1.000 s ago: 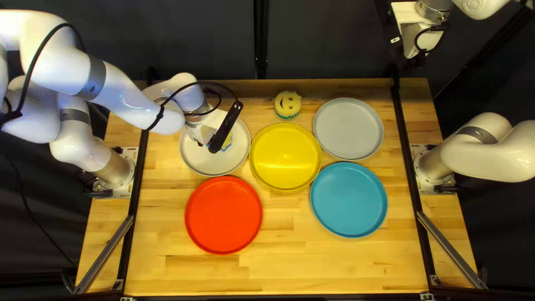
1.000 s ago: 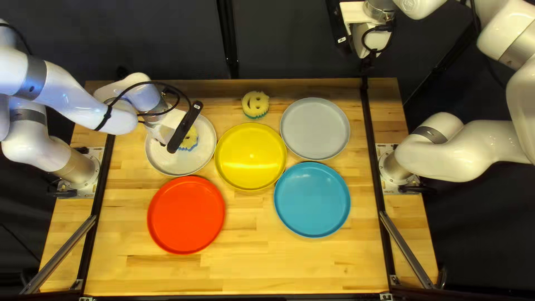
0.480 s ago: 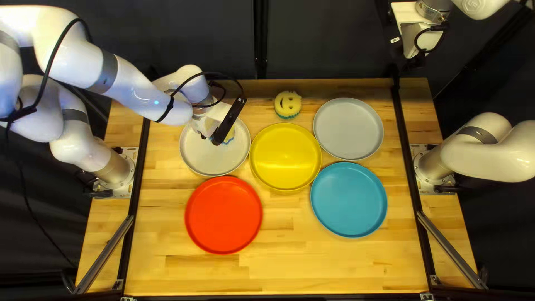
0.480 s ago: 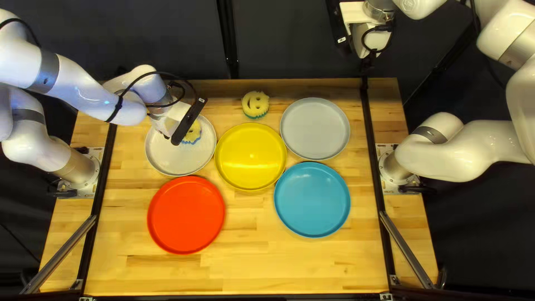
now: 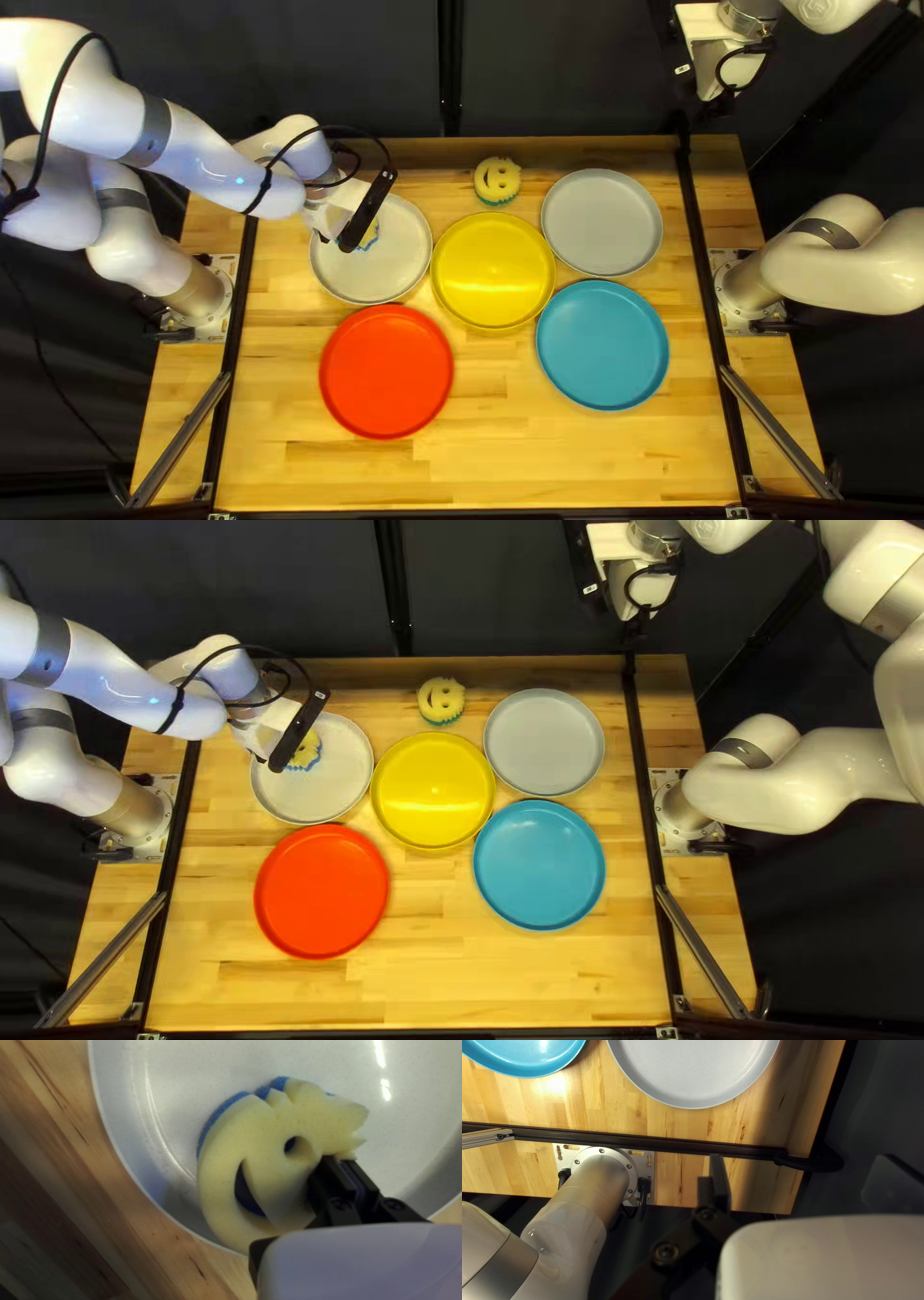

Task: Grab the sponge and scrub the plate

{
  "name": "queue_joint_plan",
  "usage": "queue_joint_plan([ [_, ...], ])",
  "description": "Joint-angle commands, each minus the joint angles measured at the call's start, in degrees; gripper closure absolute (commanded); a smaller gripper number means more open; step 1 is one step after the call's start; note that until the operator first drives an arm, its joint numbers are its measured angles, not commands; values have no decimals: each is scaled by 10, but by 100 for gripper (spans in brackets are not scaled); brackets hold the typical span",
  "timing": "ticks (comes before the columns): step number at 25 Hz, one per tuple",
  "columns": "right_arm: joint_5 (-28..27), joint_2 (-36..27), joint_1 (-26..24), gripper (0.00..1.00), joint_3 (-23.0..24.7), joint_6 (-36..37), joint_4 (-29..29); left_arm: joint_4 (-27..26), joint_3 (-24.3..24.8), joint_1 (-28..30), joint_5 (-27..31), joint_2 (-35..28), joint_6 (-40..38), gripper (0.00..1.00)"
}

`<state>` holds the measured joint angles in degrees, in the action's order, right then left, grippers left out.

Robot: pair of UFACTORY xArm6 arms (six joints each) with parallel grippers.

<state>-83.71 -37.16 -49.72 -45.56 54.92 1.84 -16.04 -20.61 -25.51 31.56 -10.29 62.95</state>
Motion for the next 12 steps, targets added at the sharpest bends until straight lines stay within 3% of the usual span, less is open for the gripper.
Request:
queue_joint_plan([
  [1,0,0,0,0,0,0,0,-4,-44,-7,1,42,13,100],
  [6,0,0,0,0,0,0,0,-11,-93,2,1,85,17,100],
  [12,0,0,0,0,0,0,0,-11,-74,57,-11,61,-23,100],
])
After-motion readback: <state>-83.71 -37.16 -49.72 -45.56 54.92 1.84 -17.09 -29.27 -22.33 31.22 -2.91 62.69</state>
